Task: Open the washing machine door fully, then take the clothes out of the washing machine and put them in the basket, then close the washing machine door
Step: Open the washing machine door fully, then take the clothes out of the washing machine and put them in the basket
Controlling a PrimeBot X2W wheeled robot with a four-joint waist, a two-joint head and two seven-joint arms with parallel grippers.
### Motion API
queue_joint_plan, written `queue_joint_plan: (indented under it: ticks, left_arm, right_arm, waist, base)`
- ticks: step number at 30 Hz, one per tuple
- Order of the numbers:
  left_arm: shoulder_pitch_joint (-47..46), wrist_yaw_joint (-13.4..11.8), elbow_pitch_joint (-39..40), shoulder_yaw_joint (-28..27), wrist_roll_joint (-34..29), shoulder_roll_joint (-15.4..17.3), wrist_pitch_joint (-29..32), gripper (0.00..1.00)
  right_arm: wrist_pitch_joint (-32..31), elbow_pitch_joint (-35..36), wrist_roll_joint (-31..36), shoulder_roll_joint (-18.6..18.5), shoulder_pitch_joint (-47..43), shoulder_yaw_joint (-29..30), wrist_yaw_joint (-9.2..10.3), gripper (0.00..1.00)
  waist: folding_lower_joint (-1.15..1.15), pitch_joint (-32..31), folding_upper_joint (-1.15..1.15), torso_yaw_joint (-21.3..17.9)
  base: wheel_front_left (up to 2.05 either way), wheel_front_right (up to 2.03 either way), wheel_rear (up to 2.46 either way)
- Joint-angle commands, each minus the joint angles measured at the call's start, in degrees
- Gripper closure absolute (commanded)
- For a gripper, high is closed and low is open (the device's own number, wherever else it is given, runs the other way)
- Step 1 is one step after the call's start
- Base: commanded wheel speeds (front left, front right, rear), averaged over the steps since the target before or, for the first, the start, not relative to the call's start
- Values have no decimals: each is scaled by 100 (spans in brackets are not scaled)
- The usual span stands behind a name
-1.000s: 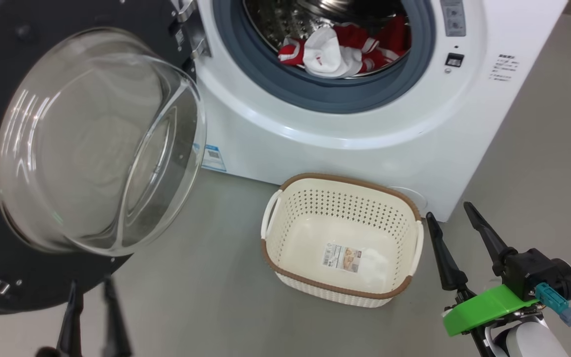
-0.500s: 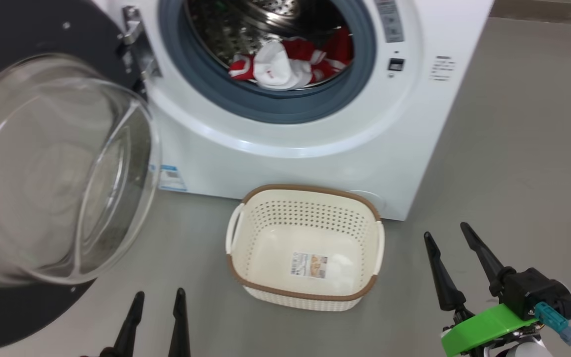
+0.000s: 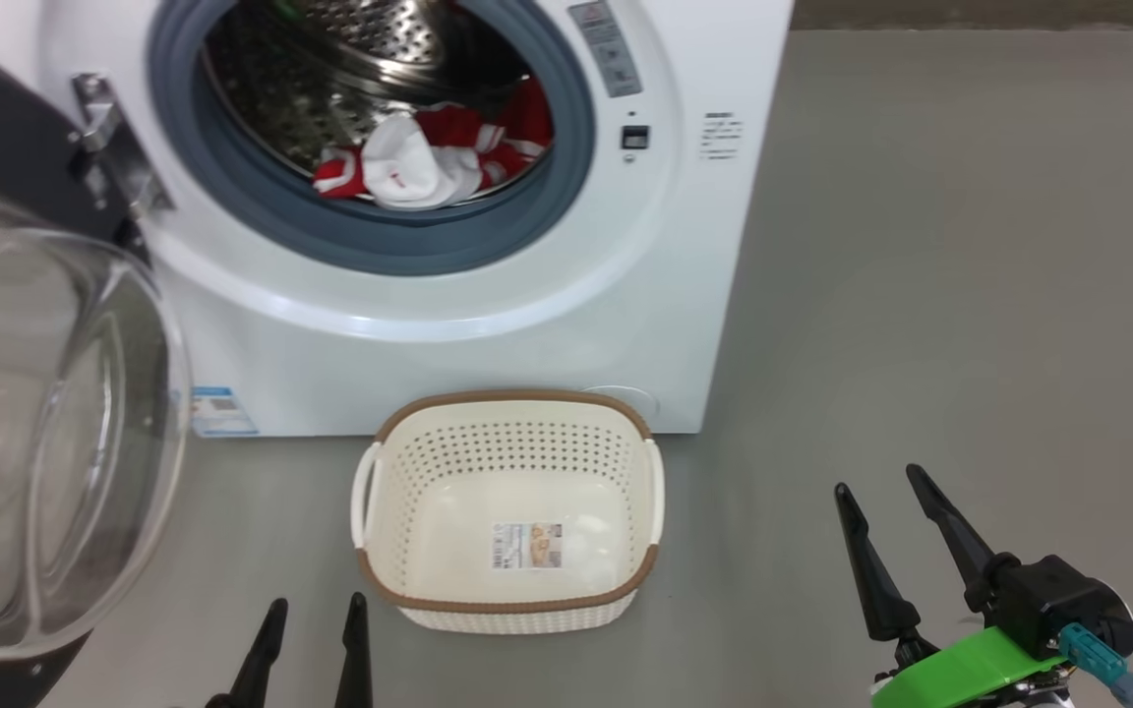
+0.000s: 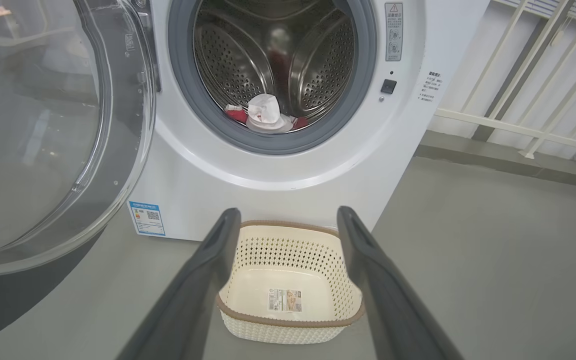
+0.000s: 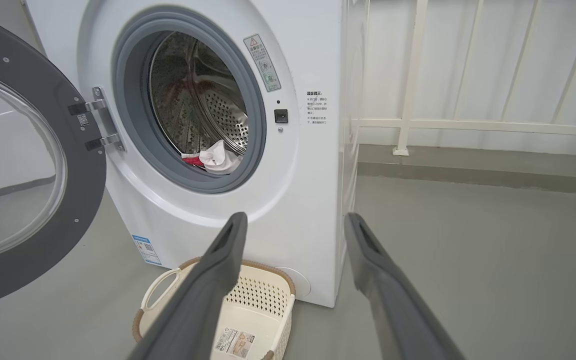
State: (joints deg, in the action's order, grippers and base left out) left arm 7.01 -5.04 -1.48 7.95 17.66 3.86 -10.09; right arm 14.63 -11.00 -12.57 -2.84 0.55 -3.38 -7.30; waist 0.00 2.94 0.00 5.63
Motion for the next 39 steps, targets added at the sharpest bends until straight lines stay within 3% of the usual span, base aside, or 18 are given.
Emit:
queue_joint_plan:
  ticks: [1,13,39]
  left_arm:
    - [-259,-10,112,-179,-18,72,-12,0]
    - [-403,-90,123,-176,-96,190,-20,0]
    - [-458,-172,79,-107,-23,257,-20,0]
  right_arm:
    - [37,167,-28,-4,26,-145,-19,0]
    - [37,235,-40,-4,-85,-253,-19,0]
    - [37,234,-79,-4,-158,-214,-19,0]
  waist:
    - [0,-44,0,-203]
    - [0,-4,0,-429]
    - [0,-7,0,-477]
  base:
    - [0,0,0]
    - [0,0,0]
    - [0,0,0]
